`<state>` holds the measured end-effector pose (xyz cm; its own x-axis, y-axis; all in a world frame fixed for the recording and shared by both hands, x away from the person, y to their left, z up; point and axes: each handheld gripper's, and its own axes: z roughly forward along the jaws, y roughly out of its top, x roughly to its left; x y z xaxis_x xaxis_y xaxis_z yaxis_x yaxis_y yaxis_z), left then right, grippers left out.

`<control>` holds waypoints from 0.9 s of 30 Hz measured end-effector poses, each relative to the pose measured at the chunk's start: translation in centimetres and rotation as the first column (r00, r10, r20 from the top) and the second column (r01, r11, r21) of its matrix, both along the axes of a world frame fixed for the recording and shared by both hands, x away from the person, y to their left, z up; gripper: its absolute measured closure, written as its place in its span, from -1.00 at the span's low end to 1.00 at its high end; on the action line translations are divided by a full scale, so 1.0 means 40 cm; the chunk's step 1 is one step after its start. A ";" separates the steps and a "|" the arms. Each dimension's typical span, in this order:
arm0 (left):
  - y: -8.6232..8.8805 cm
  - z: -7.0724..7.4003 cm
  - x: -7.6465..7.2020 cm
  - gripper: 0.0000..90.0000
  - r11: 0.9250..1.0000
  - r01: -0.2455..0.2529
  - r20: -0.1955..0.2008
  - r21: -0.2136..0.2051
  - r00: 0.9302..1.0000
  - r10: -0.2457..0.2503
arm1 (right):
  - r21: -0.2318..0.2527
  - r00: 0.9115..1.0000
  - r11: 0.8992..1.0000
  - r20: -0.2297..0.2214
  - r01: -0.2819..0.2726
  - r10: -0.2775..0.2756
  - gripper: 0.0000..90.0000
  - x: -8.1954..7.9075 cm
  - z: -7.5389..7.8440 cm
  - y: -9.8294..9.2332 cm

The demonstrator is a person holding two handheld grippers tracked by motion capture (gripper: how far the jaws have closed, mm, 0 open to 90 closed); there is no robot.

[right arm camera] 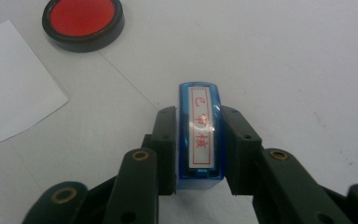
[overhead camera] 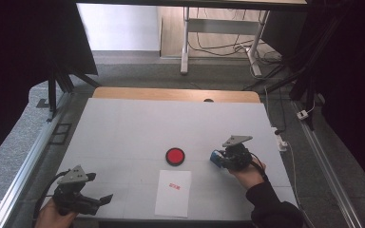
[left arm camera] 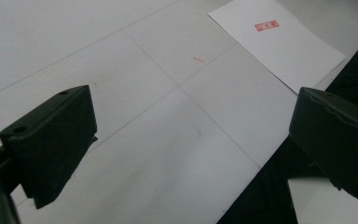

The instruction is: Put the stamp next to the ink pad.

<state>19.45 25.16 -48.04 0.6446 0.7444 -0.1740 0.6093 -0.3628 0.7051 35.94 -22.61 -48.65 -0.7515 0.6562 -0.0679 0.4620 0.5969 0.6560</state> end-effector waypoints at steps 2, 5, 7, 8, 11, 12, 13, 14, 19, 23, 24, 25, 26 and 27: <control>0.000 0.000 0.000 -0.98 1.000 0.000 0.000 0.001 1.000 0.000 | 0.001 1.000 1.000 -0.005 0.003 -0.003 0.46 0.000 -0.001 0.000; 0.000 0.000 0.000 -0.98 1.000 -0.001 -0.001 0.001 1.000 0.001 | 0.007 1.000 1.000 0.000 0.004 -0.004 0.41 0.001 0.000 0.001; 0.000 0.000 0.000 -0.98 1.000 -0.002 -0.001 -0.001 1.000 0.002 | 0.007 1.000 1.000 0.001 0.006 -0.006 0.37 0.000 0.001 0.001; 0.000 0.000 0.000 -0.98 1.000 -0.001 -0.001 0.000 1.000 0.001 | 0.009 1.000 1.000 0.001 0.006 -0.006 0.35 0.000 0.002 0.000; 0.000 0.000 0.000 -0.98 1.000 -0.001 -0.001 0.001 1.000 0.001 | 0.012 1.000 1.000 0.008 0.007 -0.007 0.31 -0.001 0.006 -0.001; 0.000 0.000 0.000 -0.98 1.000 -0.001 -0.001 0.000 1.000 0.001 | 0.014 1.000 1.000 0.012 0.008 -0.008 0.29 -0.002 0.007 -0.001; 0.000 0.000 0.000 -0.98 1.000 -0.002 -0.001 0.000 1.000 0.002 | 0.017 1.000 1.000 0.013 0.008 -0.009 0.27 -0.003 0.009 -0.002; 0.000 0.000 0.000 -0.98 1.000 -0.002 -0.001 -0.001 1.000 0.002 | 0.022 1.000 1.000 0.013 0.009 -0.010 0.26 -0.004 0.010 -0.001; 0.000 0.000 0.000 -0.98 1.000 -0.002 0.000 -0.001 1.000 0.002 | 0.029 0.999 1.000 0.033 0.012 -0.013 0.17 -0.011 0.022 -0.002; 0.000 0.000 -0.001 -0.98 1.000 -0.002 0.000 0.001 1.000 0.002 | 0.047 0.999 0.999 0.030 0.018 -0.019 0.06 -0.017 0.030 -0.004; 0.000 0.000 -0.001 -0.98 1.000 -0.003 0.000 0.001 1.000 0.003 | 0.052 0.999 0.998 0.027 0.020 -0.021 0.02 -0.018 0.033 -0.005; 0.000 0.000 -0.001 -0.98 1.000 -0.003 0.000 0.001 1.000 0.003 | 0.060 0.999 0.998 0.026 0.024 -0.026 -0.01 -0.022 0.036 -0.006; 0.000 0.000 -0.001 -0.98 1.000 -0.003 0.000 0.001 1.000 0.003 | 0.065 0.999 0.998 0.028 0.024 -0.026 -0.05 -0.024 0.038 -0.006; 0.000 0.000 -0.001 -0.98 1.000 -0.002 0.001 0.002 1.000 0.002 | 0.074 0.999 0.997 0.028 0.023 -0.026 -0.10 -0.027 0.042 -0.007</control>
